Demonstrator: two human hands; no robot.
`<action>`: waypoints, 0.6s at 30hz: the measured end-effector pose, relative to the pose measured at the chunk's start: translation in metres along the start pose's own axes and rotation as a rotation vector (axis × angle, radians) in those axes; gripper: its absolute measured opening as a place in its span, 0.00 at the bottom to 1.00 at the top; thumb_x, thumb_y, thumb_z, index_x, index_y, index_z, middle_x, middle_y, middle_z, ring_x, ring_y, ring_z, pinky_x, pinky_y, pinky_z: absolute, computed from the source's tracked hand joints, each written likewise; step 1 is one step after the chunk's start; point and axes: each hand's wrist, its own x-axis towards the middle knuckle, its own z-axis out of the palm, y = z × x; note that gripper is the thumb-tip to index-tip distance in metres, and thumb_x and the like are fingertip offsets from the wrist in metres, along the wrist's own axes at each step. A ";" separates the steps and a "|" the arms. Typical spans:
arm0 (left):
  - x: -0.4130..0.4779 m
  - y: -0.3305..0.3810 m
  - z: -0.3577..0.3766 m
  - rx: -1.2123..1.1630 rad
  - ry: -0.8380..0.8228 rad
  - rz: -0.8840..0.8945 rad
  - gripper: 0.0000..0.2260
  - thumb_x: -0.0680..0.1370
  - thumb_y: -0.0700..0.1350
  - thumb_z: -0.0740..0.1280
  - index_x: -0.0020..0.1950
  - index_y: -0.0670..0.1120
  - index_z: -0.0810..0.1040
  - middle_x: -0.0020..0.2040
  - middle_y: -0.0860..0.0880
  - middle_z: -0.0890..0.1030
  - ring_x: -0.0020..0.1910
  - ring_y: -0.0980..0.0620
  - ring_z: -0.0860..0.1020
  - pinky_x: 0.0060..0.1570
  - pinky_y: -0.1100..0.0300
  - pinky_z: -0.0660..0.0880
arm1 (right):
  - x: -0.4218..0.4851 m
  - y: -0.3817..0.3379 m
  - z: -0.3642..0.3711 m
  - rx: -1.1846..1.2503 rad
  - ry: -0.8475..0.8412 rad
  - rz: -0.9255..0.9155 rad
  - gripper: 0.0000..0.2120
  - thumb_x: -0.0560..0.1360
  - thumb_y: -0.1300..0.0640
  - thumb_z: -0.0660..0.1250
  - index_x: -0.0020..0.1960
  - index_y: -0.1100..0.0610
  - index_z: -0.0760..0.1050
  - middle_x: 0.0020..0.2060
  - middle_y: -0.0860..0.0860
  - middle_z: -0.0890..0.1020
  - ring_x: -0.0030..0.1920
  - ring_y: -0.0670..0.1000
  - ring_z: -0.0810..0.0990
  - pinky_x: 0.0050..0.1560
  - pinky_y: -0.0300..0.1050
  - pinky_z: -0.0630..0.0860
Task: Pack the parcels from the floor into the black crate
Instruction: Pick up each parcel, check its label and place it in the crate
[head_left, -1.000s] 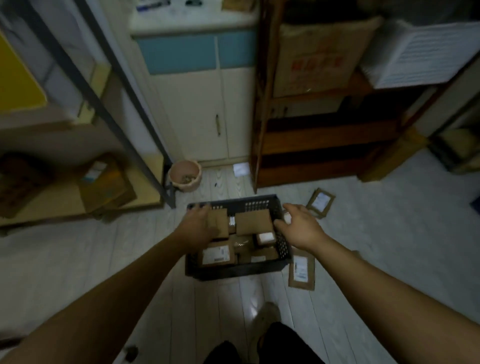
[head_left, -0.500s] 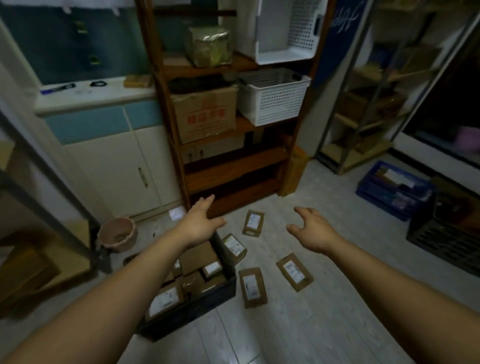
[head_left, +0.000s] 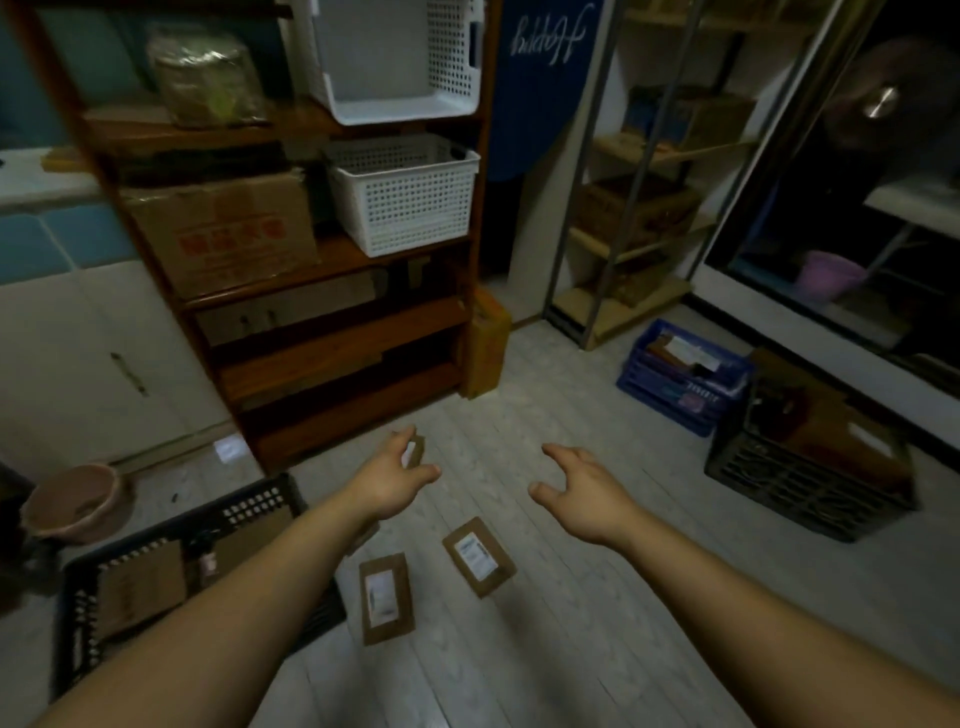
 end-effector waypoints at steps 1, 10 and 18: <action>0.005 0.004 0.009 -0.011 -0.014 -0.016 0.32 0.78 0.50 0.64 0.78 0.50 0.50 0.78 0.46 0.54 0.74 0.44 0.58 0.71 0.51 0.60 | 0.007 0.009 -0.004 0.015 -0.014 0.000 0.32 0.78 0.43 0.61 0.77 0.51 0.55 0.75 0.53 0.59 0.73 0.54 0.61 0.72 0.47 0.60; 0.119 0.010 0.064 0.019 -0.070 -0.188 0.33 0.77 0.50 0.66 0.77 0.49 0.52 0.76 0.46 0.58 0.73 0.44 0.62 0.69 0.52 0.63 | 0.092 0.064 -0.003 0.132 -0.112 0.110 0.32 0.78 0.45 0.61 0.77 0.52 0.53 0.75 0.54 0.58 0.74 0.55 0.60 0.71 0.47 0.59; 0.209 0.025 0.093 -0.061 -0.130 -0.322 0.34 0.77 0.51 0.66 0.77 0.48 0.50 0.77 0.45 0.56 0.73 0.43 0.62 0.68 0.54 0.62 | 0.152 0.120 -0.013 0.106 -0.174 0.255 0.33 0.79 0.44 0.60 0.78 0.53 0.51 0.76 0.54 0.57 0.75 0.53 0.58 0.71 0.43 0.55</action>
